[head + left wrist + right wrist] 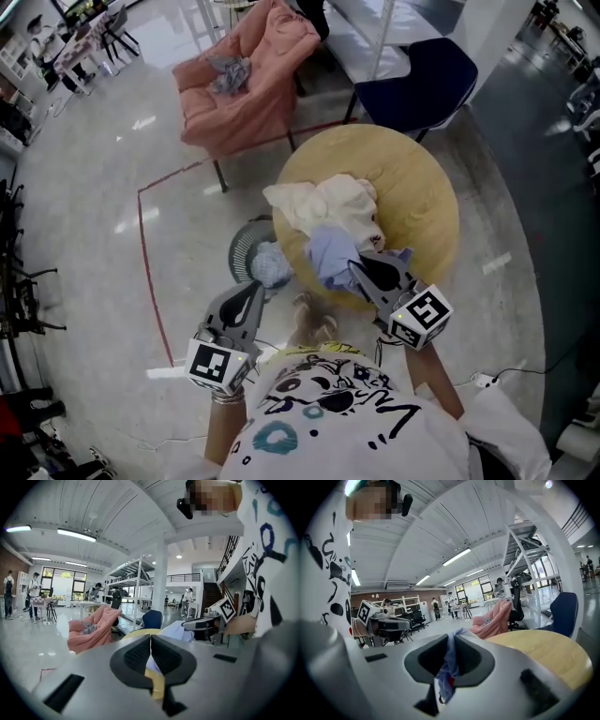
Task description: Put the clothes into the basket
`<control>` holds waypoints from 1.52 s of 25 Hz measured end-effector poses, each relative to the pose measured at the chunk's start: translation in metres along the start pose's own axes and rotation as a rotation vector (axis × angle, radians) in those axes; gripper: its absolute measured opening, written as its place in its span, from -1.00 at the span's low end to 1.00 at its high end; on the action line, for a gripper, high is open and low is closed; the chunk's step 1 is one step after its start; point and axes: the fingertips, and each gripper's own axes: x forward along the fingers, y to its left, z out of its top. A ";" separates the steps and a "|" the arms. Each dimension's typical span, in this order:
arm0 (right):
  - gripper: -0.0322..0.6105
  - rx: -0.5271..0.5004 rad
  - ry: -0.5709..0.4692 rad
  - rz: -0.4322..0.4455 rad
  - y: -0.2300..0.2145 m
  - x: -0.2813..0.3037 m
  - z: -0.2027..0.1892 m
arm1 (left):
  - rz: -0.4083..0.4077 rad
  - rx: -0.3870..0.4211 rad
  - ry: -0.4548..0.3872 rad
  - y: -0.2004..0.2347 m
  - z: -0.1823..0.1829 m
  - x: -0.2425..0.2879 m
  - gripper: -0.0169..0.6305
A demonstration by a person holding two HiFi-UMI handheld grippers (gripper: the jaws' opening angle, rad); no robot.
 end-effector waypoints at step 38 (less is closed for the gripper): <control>-0.74 -0.028 -0.022 0.099 0.122 0.159 0.022 | 0.066 0.005 -0.059 0.179 -0.002 -0.081 -0.90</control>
